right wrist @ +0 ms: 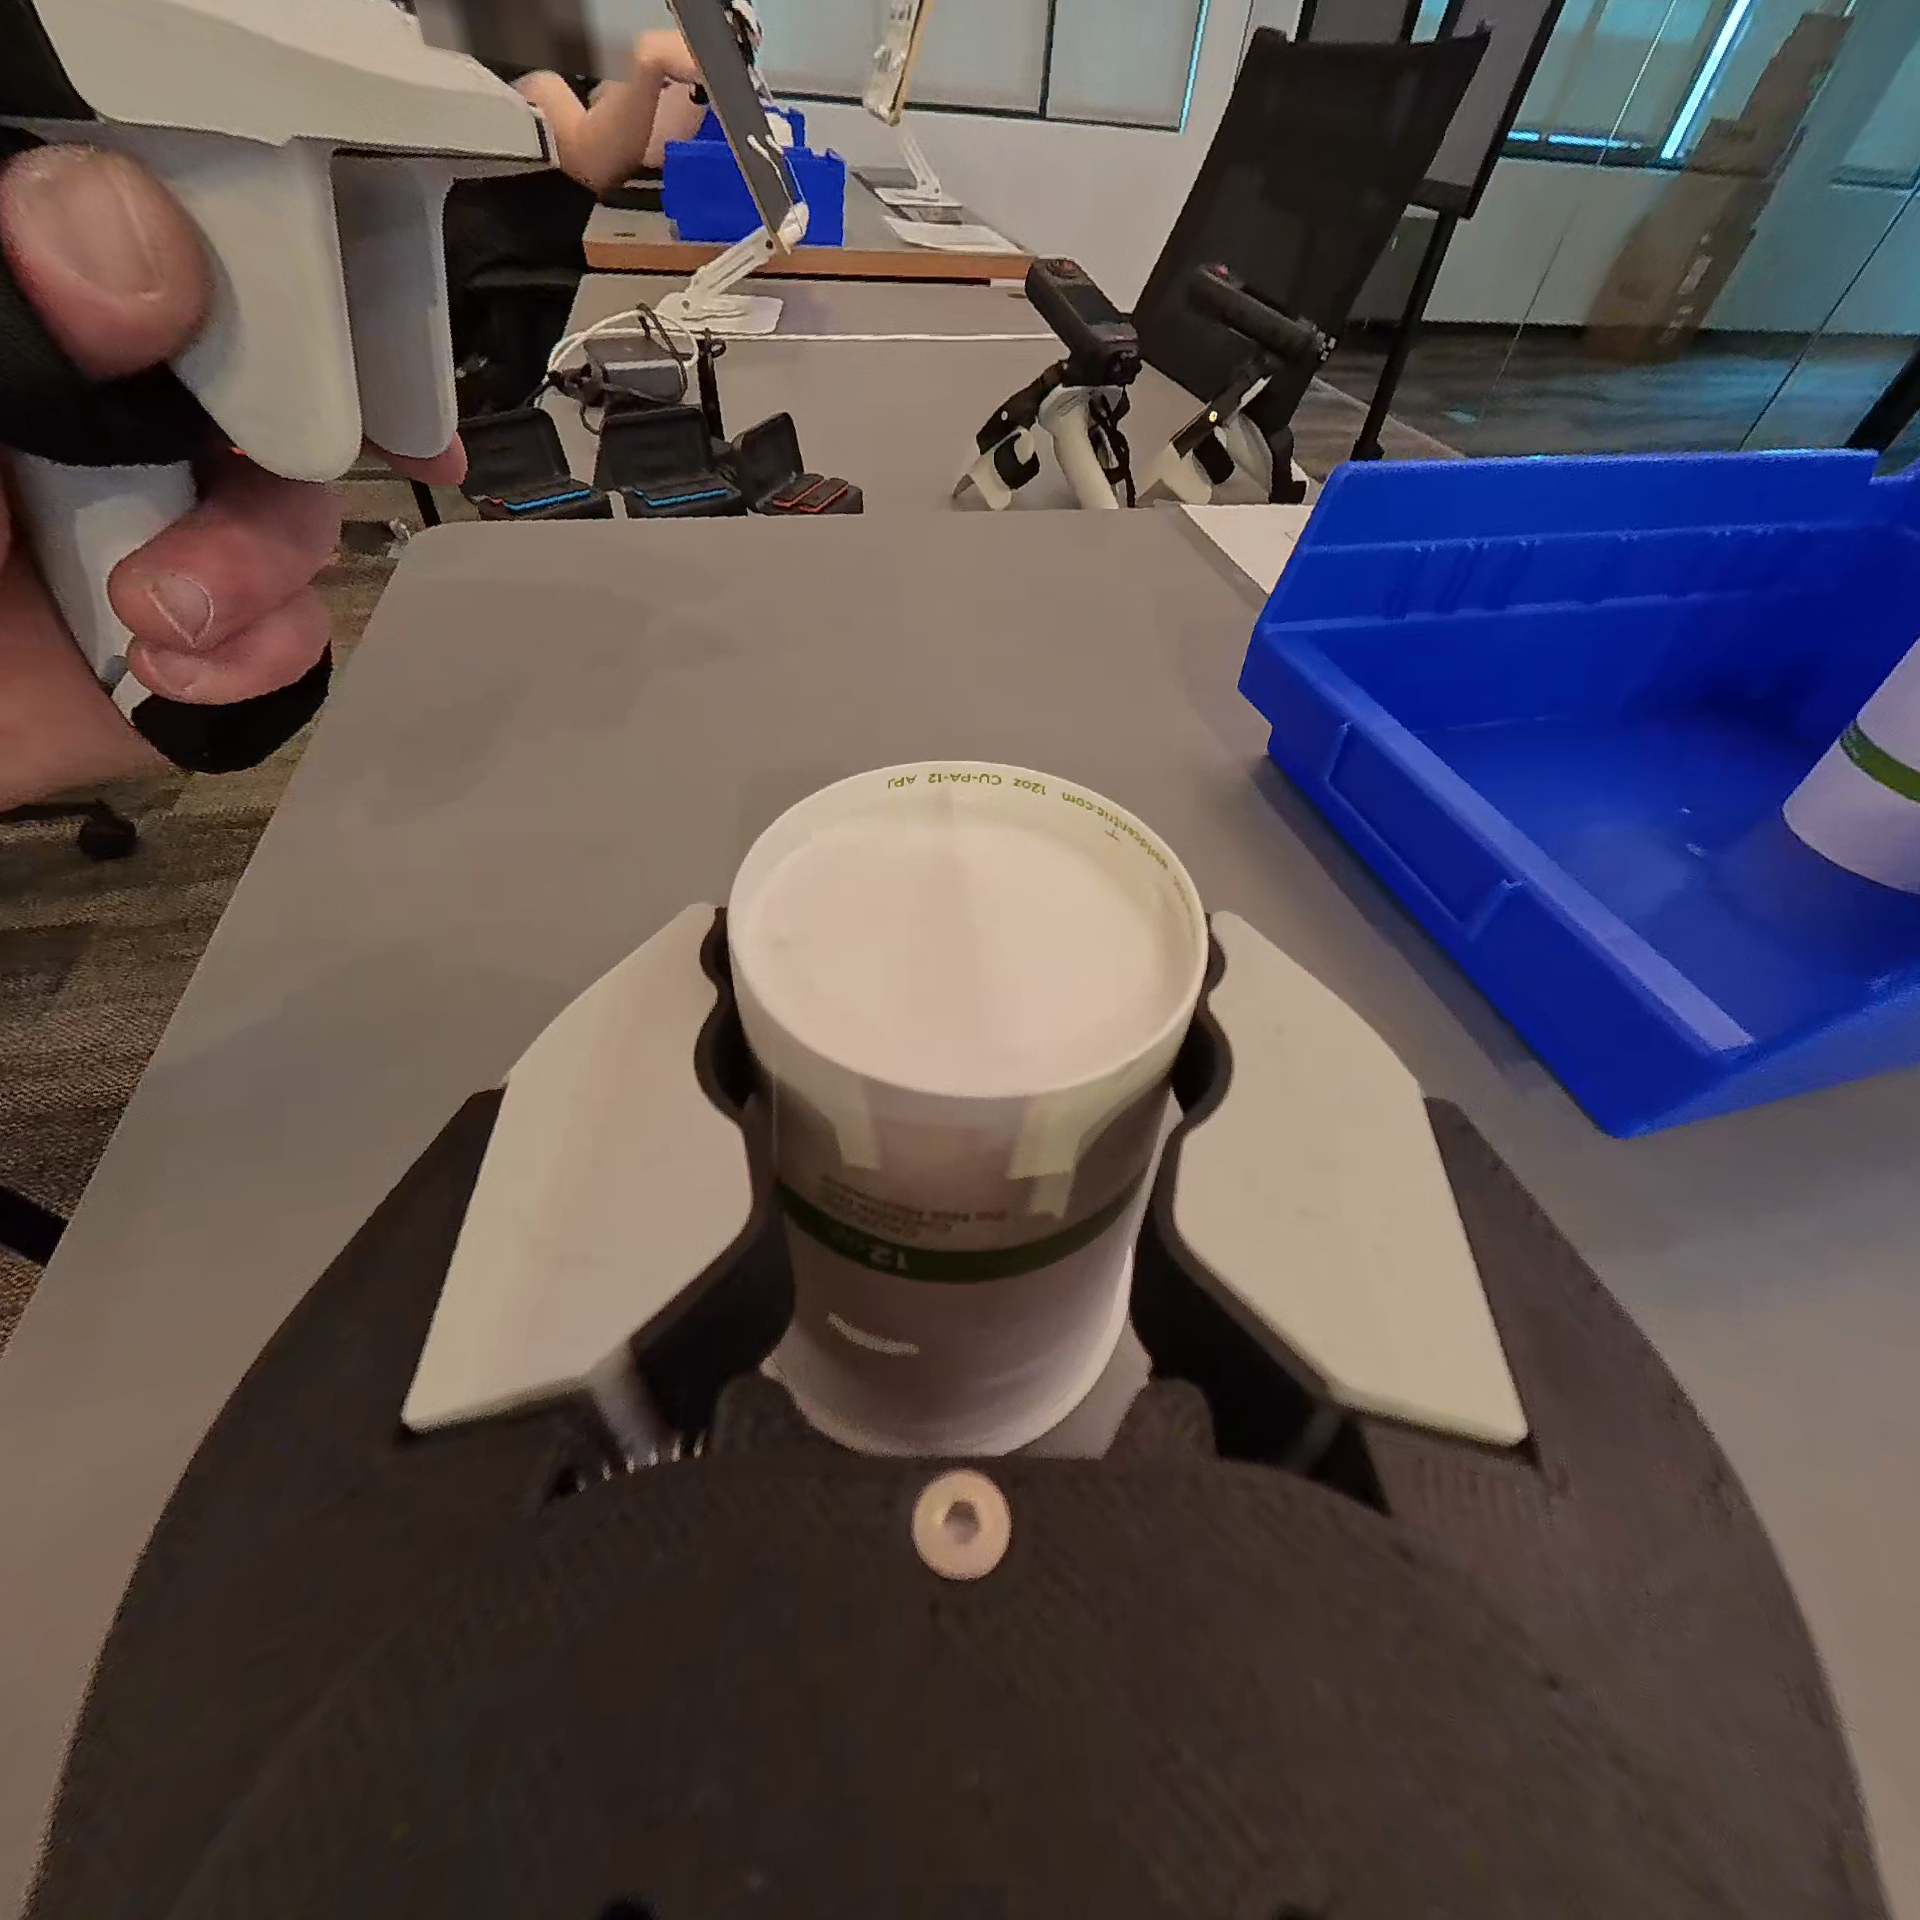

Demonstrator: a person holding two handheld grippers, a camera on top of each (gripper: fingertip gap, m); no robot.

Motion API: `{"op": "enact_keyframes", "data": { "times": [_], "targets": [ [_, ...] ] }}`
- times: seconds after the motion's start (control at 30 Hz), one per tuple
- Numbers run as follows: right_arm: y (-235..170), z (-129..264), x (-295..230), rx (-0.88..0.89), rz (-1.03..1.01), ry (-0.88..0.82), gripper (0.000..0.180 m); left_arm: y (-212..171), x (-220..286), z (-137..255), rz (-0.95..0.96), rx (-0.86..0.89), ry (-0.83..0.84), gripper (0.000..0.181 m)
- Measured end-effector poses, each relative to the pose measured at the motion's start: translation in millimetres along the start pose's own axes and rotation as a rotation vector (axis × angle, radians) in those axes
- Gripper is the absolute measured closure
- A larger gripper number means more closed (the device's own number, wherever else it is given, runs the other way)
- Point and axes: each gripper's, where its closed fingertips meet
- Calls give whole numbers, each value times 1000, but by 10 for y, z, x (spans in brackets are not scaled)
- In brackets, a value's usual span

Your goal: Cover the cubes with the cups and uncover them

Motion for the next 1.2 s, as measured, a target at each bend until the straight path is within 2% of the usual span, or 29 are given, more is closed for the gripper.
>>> {"op": "enact_keyframes", "data": {
  "times": [0.2,0.23,0.27,0.33,0.47,0.6,0.77,0.9,1.03,1.2],
  "targets": [
    [-43,2,-1,-30,-17,5,96,-13,24,-6,-1,-7,-9,181],
    [-72,5,17,-44,-17,-6,89,-14,27,-5,0,-6,-12,181],
    [-75,22,63,-42,-20,-35,67,-11,25,0,1,-2,-12,181],
    [4,124,88,4,-27,-52,57,3,11,14,-8,4,-7,181],
    [112,423,45,65,2,-74,60,65,-21,-18,-55,0,6,171],
    [35,684,-122,102,47,-44,74,164,-10,-194,-198,-57,-3,165],
    [-23,856,-195,153,57,-13,87,468,54,-725,-483,-125,-18,160],
    [-23,867,-205,160,59,7,93,596,80,-1332,-819,-201,-12,162],
    [-25,873,-258,165,92,23,98,568,97,-1923,-1022,-254,-48,162],
    [-15,895,-300,179,99,42,102,345,38,-2533,-1191,-321,-94,160]
  ]
}}
Point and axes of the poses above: each gripper's, where its closed fingertips meet, z back along the fingers, y out of its top, x = y × z across the jaws, and after that the axes turned 2 degrees about -z, right-handed
